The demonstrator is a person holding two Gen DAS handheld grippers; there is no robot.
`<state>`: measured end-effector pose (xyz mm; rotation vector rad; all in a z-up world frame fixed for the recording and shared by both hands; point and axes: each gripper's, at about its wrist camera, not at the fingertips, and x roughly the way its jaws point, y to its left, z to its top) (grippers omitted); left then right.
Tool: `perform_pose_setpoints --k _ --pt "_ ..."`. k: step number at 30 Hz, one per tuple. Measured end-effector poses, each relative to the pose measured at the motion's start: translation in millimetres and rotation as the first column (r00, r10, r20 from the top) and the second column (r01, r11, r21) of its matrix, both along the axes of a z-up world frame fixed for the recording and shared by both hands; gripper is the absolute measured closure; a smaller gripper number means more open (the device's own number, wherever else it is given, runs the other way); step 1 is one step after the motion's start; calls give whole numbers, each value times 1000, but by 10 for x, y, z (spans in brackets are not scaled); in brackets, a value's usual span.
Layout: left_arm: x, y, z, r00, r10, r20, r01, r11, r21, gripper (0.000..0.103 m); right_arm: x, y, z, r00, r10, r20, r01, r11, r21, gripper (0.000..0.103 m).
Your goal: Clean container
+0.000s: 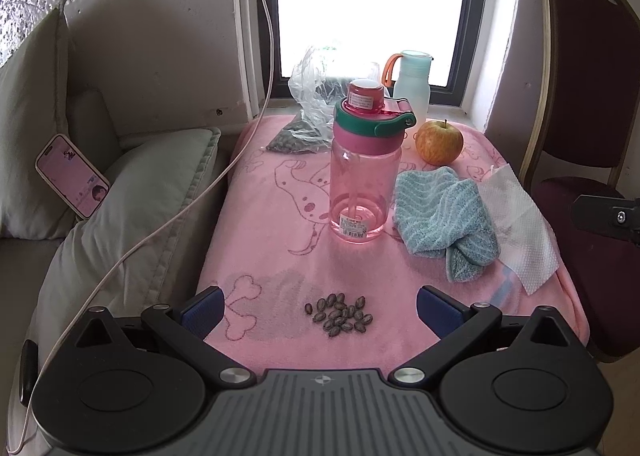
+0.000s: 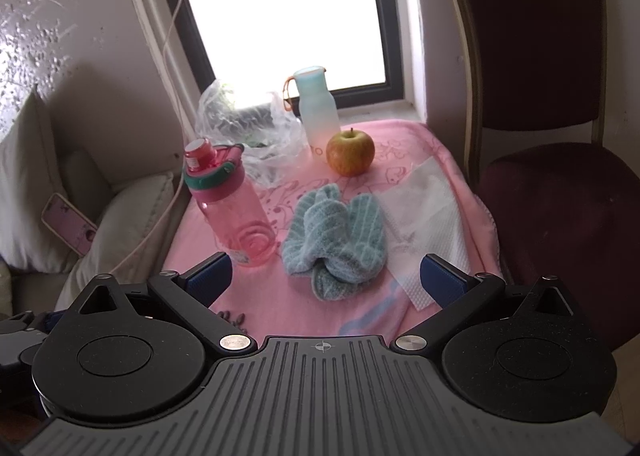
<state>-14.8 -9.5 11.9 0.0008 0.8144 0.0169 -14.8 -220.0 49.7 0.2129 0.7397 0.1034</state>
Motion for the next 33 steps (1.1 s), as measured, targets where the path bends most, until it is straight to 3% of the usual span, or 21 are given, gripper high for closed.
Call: perform_pose_setpoints --k 33 --pt "41 -19 1 1000 -20 2 20 1000 -5 1 23 49 -1 1000 15 -8 -16 1000 -10 0"
